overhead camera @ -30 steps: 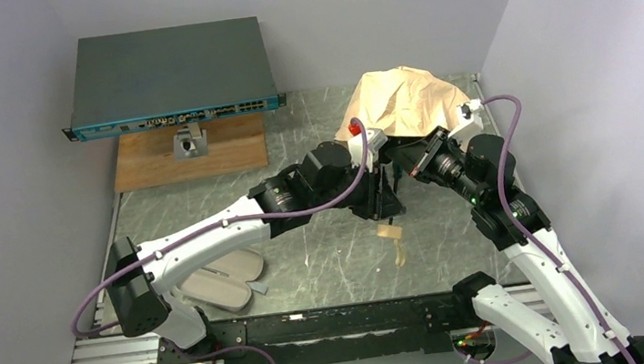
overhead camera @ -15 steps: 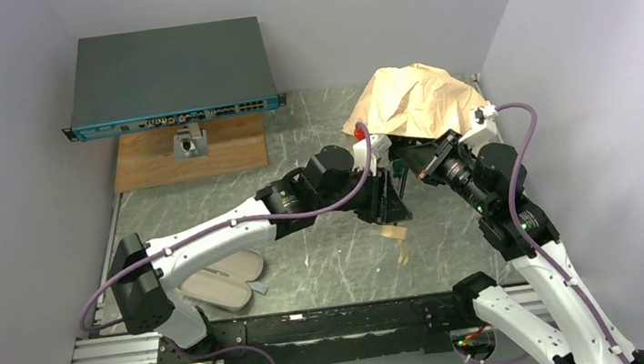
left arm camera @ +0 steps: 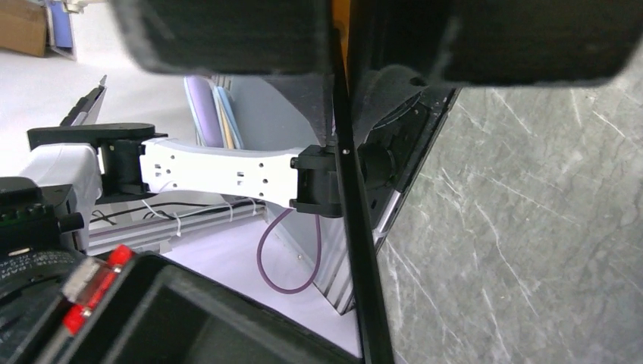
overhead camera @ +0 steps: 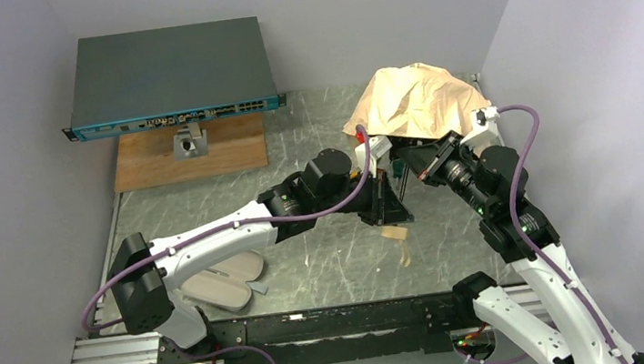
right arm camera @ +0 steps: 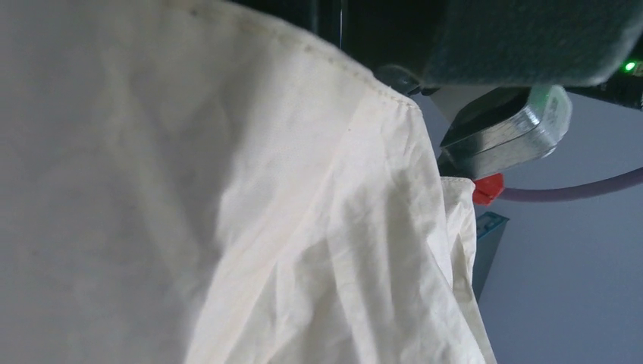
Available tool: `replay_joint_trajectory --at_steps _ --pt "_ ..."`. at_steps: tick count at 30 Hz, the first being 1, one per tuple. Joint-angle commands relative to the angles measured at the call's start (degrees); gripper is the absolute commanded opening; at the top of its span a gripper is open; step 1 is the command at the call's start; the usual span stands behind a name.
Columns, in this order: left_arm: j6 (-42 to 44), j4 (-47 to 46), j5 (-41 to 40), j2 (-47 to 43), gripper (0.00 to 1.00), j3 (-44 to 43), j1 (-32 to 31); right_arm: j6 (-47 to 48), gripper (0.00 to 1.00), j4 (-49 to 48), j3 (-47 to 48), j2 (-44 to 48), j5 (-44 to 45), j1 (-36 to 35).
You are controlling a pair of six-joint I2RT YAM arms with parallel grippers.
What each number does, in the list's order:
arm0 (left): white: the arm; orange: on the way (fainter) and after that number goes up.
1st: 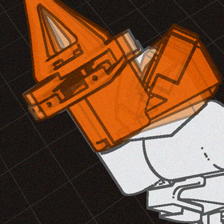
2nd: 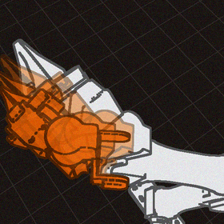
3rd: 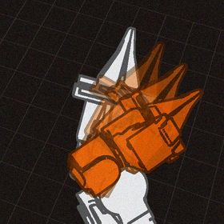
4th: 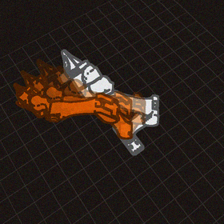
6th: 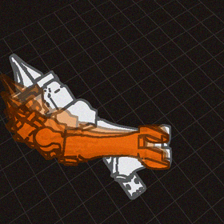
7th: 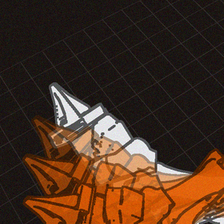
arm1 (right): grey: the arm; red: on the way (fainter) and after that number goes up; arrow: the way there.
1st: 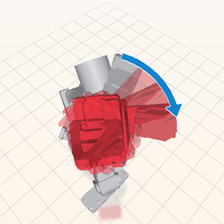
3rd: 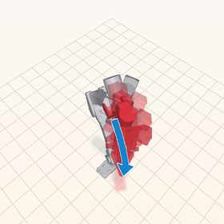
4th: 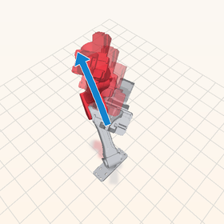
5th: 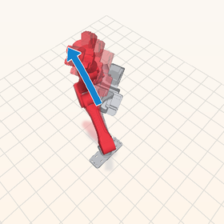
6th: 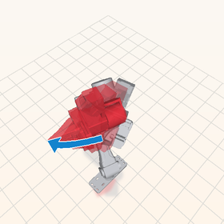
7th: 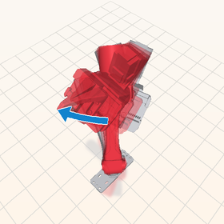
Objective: Open the umbrella
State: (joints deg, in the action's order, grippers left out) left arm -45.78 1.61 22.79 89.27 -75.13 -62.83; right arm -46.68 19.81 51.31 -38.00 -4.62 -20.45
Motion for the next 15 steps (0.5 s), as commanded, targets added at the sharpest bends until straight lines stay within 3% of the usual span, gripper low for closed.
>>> replay_joint_trajectory --at_steps 1,4,5,8,10,12,15 --pt "-0.56 -2.77 3.30 -1.38 0.00 -1.38 -0.23 -0.17 0.00 -9.92 -0.16 2.11 -2.07 -0.06" --pt "-1.71 -2.52 2.30 -1.91 0.00 -1.61 -0.28 0.18 0.00 -10.95 -1.28 2.97 -3.02 -0.11" --pt "-2.43 -2.62 2.08 -2.26 0.00 -1.77 -0.21 0.37 0.05 -10.83 -1.64 3.11 -3.33 -0.12" --pt "-3.58 -2.60 0.09 -3.25 0.00 -2.91 -0.13 1.70 0.46 -8.89 -2.24 3.66 -3.15 -0.14" --pt "-4.69 -4.09 -0.54 -3.80 0.00 -3.17 0.01 1.87 0.68 -6.14 -2.27 4.25 -1.15 -0.12" --pt "-6.17 -6.80 -0.23 -4.06 0.00 -3.22 0.30 1.85 0.79 -4.14 -2.49 5.54 1.90 -0.12" --pt "-8.87 -10.20 0.22 -4.18 0.00 -2.88 1.04 2.49 0.83 -3.08 -3.36 8.85 5.15 0.01"
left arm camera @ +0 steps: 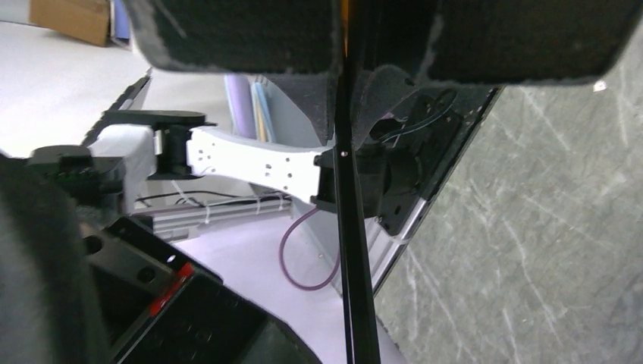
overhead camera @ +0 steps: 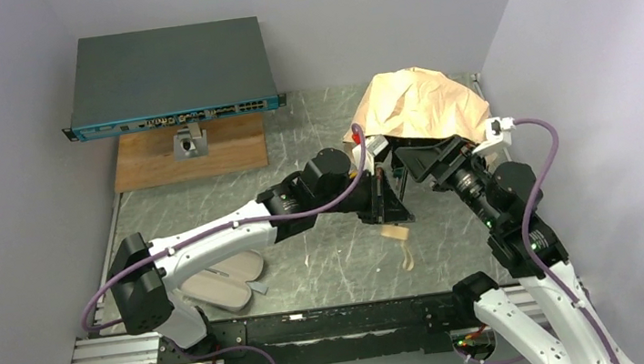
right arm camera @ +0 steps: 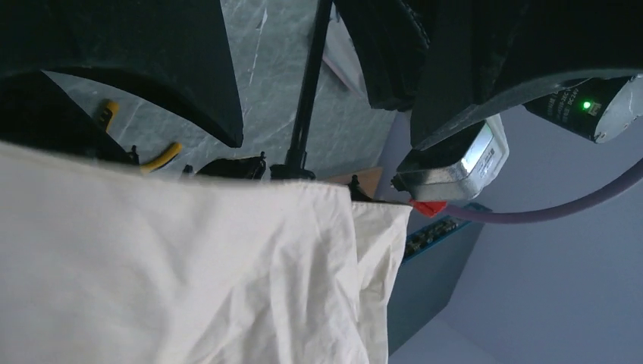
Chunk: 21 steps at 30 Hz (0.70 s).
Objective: Open the umbrella
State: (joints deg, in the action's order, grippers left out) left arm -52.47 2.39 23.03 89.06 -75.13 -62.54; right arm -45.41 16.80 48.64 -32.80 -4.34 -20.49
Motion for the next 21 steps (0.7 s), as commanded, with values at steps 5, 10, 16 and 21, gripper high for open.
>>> replay_joint_trajectory --at_steps 5,10,16,21 --pt "-6.30 -16.17 1.94 -3.09 0.00 -2.75 1.86 0.74 0.70 -2.26 -1.05 5.38 5.48 0.01" --pt "-8.79 -19.15 3.09 -2.46 0.00 -3.03 2.16 -1.39 0.53 -9.13 -2.55 3.83 1.02 0.02" --pt "-8.62 -19.28 3.74 -3.19 0.00 -3.49 2.16 -2.60 0.43 -16.45 -3.86 1.85 -0.10 0.09" --pt "-8.35 -19.74 3.88 -4.01 0.00 -2.57 2.16 -3.85 0.39 -21.21 -4.02 -0.87 -0.22 0.06"
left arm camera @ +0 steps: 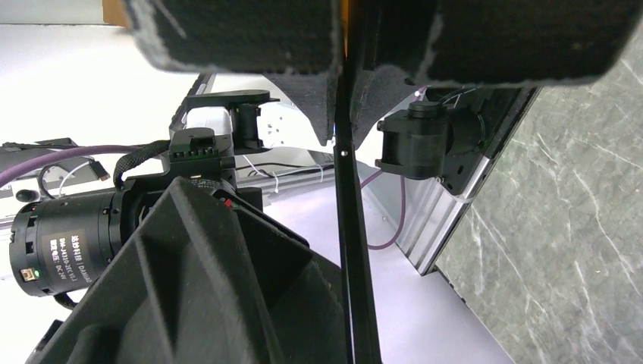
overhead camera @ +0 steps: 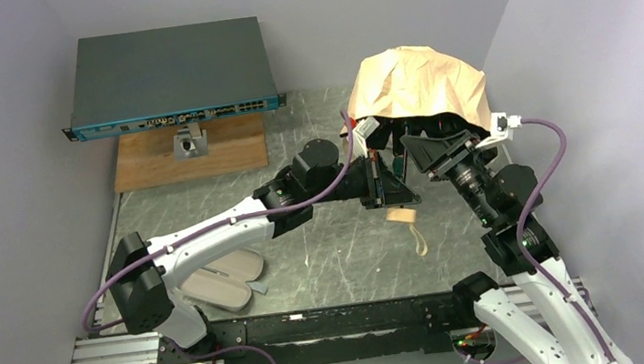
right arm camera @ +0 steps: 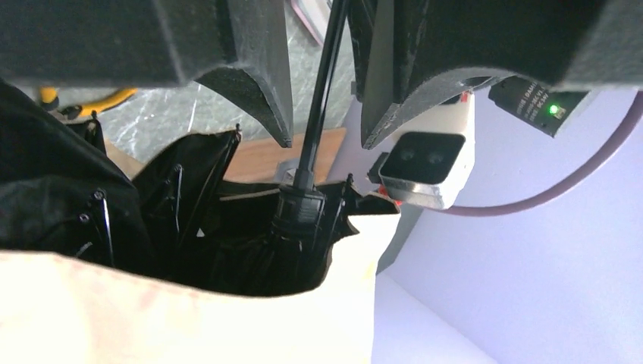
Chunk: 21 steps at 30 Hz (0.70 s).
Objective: Open the umbrella
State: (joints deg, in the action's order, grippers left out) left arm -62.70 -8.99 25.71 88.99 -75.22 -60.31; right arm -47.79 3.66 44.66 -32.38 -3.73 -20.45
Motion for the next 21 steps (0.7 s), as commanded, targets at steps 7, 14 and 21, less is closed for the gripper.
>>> replay_joint_trajectory --at_steps 7,14,21 --pt "2.26 -8.86 1.60 -4.24 0.00 -2.18 -0.16 -2.16 0.32 -9.11 0.85 -3.78 -0.22 -0.04" --pt "3.88 -6.95 1.64 -3.98 0.00 -3.20 -0.80 -2.01 0.24 -9.99 0.67 -4.23 1.28 -0.03" --pt "6.23 -4.08 0.48 -3.82 0.00 -4.21 -2.31 -1.56 0.20 -9.21 1.39 -4.38 5.98 -0.04"
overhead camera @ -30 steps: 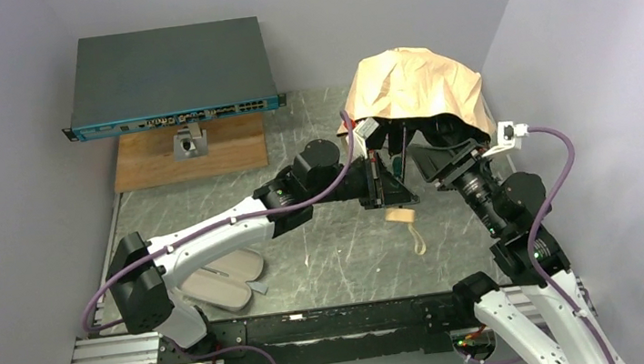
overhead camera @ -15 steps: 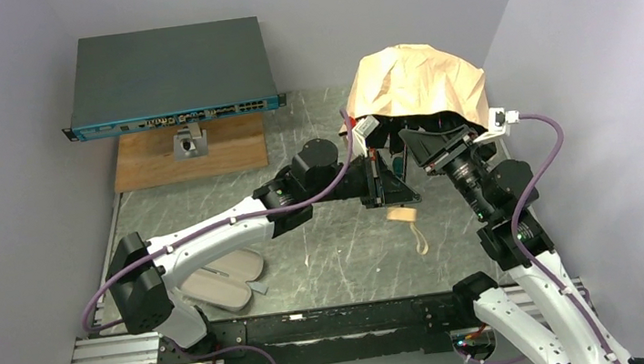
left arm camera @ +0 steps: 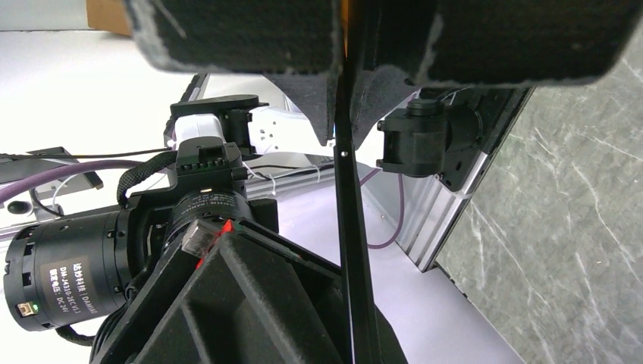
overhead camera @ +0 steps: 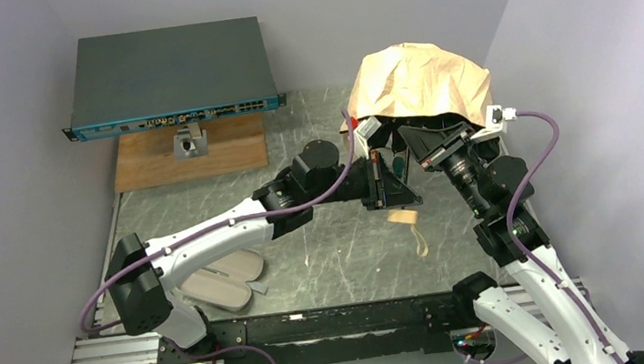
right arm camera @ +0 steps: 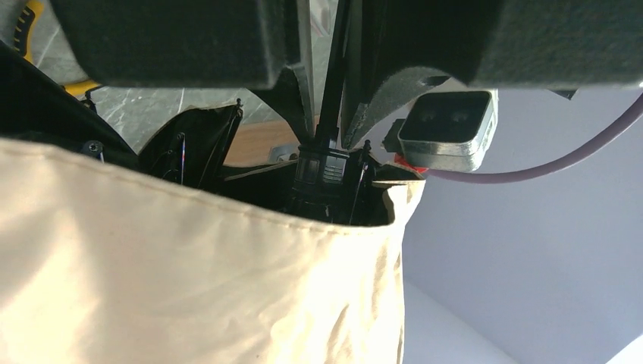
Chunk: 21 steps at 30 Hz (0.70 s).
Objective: Open the umbrella
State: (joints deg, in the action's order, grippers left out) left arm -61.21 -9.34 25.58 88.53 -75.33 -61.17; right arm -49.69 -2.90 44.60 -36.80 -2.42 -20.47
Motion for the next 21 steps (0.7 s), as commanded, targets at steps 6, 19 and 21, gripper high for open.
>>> replay_joint_trajectory --at_steps 6,19,21 --pt "8.65 1.61 -1.56 -3.18 0.00 -5.94 -3.47 -0.79 0.16 -1.85 1.75 -0.41 9.33 -0.01" --pt "20.39 19.10 -8.26 0.11 0.00 -13.90 -10.86 4.47 0.11 -6.34 6.25 -4.01 22.36 0.08" --pt "20.36 19.16 -9.00 -0.17 0.00 -13.19 -11.37 5.29 0.11 -7.20 7.31 -4.82 23.50 0.06"
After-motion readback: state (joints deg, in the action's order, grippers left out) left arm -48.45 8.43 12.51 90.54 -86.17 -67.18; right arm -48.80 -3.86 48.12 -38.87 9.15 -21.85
